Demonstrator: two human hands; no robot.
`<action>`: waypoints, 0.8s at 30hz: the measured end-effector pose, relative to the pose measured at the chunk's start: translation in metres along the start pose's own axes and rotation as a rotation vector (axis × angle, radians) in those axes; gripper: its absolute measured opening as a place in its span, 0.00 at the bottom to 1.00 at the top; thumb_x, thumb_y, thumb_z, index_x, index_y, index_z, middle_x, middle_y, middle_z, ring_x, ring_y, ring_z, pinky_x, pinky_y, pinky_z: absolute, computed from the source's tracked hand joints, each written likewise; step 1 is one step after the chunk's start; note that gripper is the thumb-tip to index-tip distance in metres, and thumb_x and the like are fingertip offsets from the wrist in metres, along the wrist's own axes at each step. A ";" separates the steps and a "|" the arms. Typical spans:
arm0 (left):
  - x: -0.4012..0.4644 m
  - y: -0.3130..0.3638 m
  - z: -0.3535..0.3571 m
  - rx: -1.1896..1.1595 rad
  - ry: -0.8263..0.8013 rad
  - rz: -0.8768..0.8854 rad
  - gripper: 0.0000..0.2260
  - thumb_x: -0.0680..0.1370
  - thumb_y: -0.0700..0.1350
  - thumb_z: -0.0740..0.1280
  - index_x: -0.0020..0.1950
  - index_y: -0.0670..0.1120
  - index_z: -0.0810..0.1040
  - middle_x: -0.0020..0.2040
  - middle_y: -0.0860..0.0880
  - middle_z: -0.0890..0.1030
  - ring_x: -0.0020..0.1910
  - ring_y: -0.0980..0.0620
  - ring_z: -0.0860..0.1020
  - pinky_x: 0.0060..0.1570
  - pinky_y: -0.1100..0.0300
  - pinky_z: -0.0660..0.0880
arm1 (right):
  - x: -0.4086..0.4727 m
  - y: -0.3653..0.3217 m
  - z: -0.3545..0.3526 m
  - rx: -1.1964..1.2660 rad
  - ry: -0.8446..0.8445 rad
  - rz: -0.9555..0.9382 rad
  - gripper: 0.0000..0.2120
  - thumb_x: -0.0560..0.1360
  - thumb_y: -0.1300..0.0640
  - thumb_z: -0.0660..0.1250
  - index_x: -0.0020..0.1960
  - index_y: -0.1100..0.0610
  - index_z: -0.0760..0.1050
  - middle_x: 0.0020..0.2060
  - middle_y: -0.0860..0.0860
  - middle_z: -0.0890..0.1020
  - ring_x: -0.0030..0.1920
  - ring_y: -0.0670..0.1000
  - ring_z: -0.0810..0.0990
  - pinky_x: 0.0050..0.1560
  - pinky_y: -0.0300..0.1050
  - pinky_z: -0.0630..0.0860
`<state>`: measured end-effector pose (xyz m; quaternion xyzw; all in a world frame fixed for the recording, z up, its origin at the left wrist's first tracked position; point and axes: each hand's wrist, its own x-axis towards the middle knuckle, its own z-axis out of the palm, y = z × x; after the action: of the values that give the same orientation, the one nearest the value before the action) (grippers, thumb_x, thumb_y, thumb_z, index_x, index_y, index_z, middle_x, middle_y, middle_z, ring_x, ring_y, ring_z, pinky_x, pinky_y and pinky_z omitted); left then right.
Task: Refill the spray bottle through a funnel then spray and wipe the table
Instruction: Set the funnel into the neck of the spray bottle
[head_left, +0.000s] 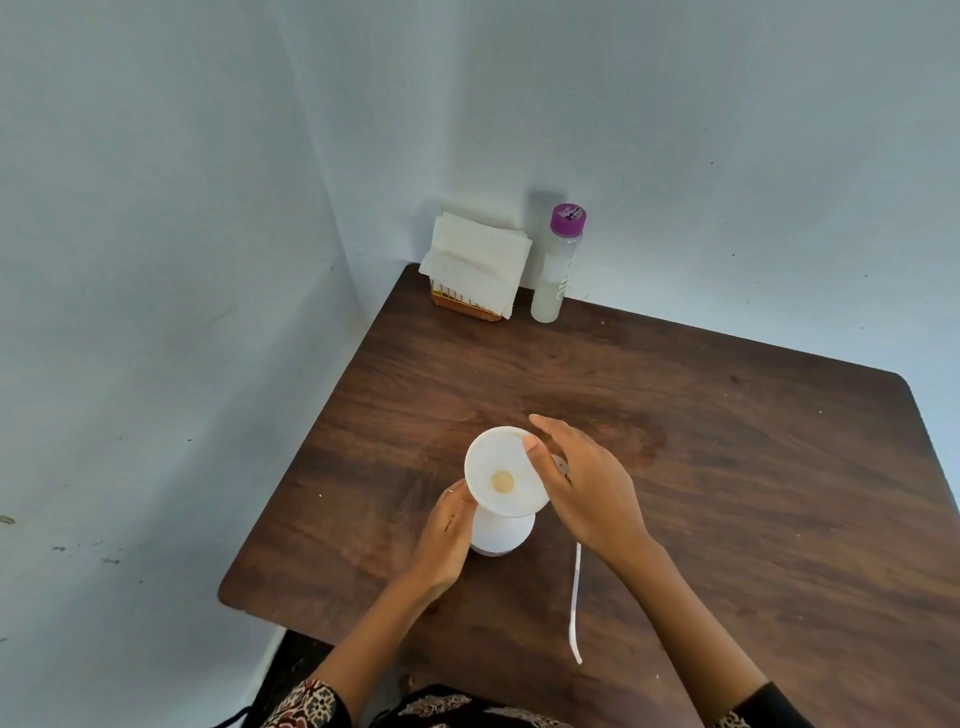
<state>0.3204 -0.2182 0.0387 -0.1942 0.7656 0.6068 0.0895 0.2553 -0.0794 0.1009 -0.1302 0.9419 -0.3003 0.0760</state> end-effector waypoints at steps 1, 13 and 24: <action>0.000 0.001 0.000 -0.029 -0.002 -0.001 0.16 0.81 0.40 0.53 0.69 0.41 0.64 0.64 0.46 0.70 0.65 0.51 0.67 0.64 0.64 0.61 | 0.000 0.000 -0.002 0.013 0.006 0.013 0.22 0.79 0.41 0.53 0.70 0.47 0.66 0.67 0.44 0.72 0.64 0.46 0.73 0.63 0.43 0.69; 0.067 0.010 -0.031 -0.030 0.142 0.133 0.07 0.80 0.48 0.60 0.53 0.60 0.74 0.61 0.53 0.76 0.59 0.55 0.75 0.62 0.56 0.72 | 0.092 0.014 -0.064 0.122 0.378 -0.011 0.10 0.78 0.56 0.61 0.58 0.53 0.75 0.54 0.48 0.73 0.47 0.47 0.77 0.46 0.39 0.69; 0.248 0.143 -0.009 0.251 -0.104 0.133 0.30 0.77 0.49 0.65 0.74 0.49 0.55 0.73 0.47 0.63 0.70 0.47 0.66 0.68 0.52 0.66 | 0.259 0.006 -0.094 -0.237 0.121 -0.138 0.24 0.77 0.56 0.63 0.72 0.54 0.62 0.72 0.55 0.61 0.70 0.58 0.64 0.66 0.55 0.65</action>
<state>0.0377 -0.2466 0.0766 -0.0984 0.8409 0.5201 0.1121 -0.0138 -0.0988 0.1563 -0.1844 0.9624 -0.1987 -0.0176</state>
